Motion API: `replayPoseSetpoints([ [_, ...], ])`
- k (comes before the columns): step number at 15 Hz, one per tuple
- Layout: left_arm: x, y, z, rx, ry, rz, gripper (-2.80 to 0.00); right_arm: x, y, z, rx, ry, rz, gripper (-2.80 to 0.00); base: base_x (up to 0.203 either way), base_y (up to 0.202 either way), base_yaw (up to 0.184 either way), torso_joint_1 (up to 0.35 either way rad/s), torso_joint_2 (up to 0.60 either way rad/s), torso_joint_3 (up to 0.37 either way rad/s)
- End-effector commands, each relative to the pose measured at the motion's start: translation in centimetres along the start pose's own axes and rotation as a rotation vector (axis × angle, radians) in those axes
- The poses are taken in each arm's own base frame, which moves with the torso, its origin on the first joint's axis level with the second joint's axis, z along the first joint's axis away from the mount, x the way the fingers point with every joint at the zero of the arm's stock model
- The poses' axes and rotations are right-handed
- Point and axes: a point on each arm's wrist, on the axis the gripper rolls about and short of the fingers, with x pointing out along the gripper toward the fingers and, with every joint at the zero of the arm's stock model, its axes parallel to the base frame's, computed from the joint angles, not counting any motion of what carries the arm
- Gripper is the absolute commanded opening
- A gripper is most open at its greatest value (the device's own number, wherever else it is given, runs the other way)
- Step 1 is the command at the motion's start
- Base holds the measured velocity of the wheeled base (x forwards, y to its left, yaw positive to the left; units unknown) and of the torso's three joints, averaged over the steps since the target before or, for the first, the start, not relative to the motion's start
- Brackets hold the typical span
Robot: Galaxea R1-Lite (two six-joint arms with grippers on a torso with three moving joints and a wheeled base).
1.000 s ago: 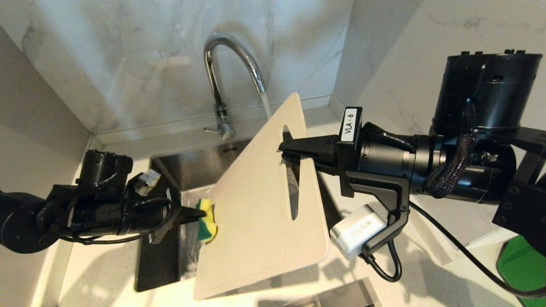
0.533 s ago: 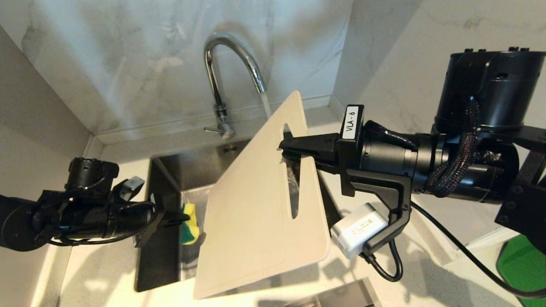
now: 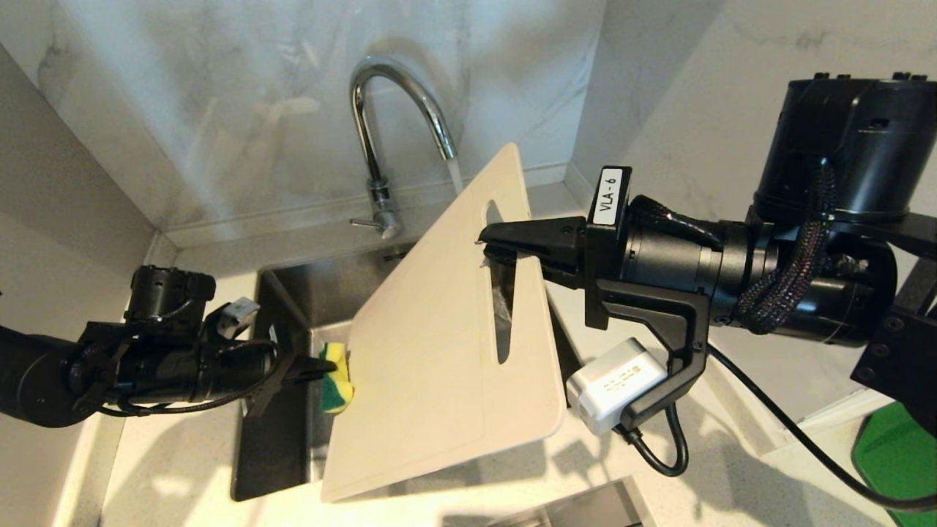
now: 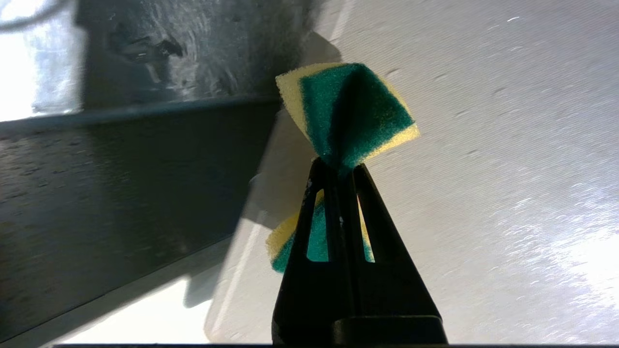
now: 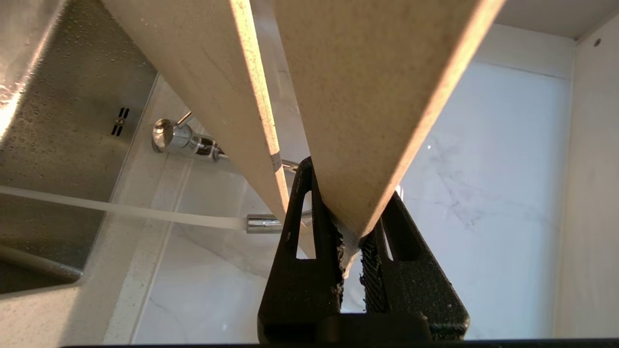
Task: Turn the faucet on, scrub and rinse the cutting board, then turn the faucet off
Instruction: Scrub the cutting board underwater
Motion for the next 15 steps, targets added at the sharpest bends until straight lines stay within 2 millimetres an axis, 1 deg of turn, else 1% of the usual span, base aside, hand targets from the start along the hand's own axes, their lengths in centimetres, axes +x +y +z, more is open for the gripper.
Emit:
replayPoseSetpoints([
  [1, 0.4, -1.8, -0.2, 0.006, 0.009, -0.047, -2.80, 0.0, -0.1, 0.0, -0.015, -0.001, -0.006, -2.80, 0.000, 0.000, 0.000, 0.000, 0.00, 0.000],
  [4, 1.3, -4.8, -1.2, 0.018, 0.043, -0.113, -2.80, 0.0, -0.1, -0.1, -0.015, 0.000, -0.005, -2.80, 0.000, 0.000, 0.000, 0.000, 0.00, 0.000],
  [6, 1.3, -7.1, -1.7, 0.029, 0.036, -0.159, -2.80, 0.0, 0.1, -0.1, -0.013, 0.002, 0.000, -2.80, 0.000, 0.000, 0.000, 0.000, 0.00, 0.000],
  [8, -0.3, -9.0, -1.4, 0.043, 0.006, -0.201, -2.80, -0.1, 0.6, -0.5, -0.008, 0.019, 0.018, -2.80, 0.000, 0.000, 0.000, 0.000, 0.00, 0.000],
  [9, -1.4, -9.8, -0.9, 0.046, -0.014, -0.212, -2.80, -0.2, 0.9, -0.8, -0.006, 0.029, 0.027, -2.80, 0.000, 0.000, 0.000, 0.000, 0.00, 0.000],
  [12, -5.0, -10.7, 0.7, 0.042, -0.094, -0.233, -2.80, -0.3, 1.7, -1.8, 0.001, 0.058, 0.052, -2.80, 0.000, 0.000, 0.000, 0.000, 0.00, 0.000],
  [15, -8.1, -11.2, 1.6, 0.054, -0.159, -0.275, -2.80, 0.3, 2.2, -2.7, 0.001, 0.068, 0.058, -2.80, 0.000, 0.000, 0.000, 0.000, 0.00, 0.000],
])
